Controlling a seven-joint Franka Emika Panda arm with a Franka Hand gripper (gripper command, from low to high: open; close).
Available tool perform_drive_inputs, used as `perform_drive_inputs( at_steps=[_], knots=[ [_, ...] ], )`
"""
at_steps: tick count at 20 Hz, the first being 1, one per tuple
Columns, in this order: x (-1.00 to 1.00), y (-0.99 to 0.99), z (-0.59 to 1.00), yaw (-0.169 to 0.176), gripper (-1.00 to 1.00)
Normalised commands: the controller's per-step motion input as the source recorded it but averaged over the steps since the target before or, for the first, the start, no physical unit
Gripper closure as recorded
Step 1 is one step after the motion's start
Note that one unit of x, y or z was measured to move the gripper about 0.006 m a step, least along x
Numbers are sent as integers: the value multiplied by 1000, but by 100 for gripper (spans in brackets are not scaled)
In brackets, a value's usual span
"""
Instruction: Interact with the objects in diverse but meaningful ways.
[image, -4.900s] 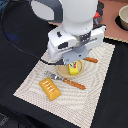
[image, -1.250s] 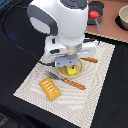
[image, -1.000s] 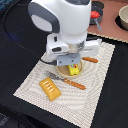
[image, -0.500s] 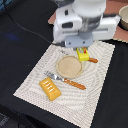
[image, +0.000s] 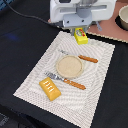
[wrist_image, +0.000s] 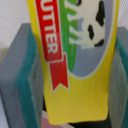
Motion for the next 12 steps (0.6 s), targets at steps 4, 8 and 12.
perform_drive_inputs(
  at_steps=[4, 8, 12],
  knots=[
    [-431, 414, -464, 43, 100],
    [-184, 500, -414, 35, 100],
    [-67, 300, -407, 17, 100]
  ],
)
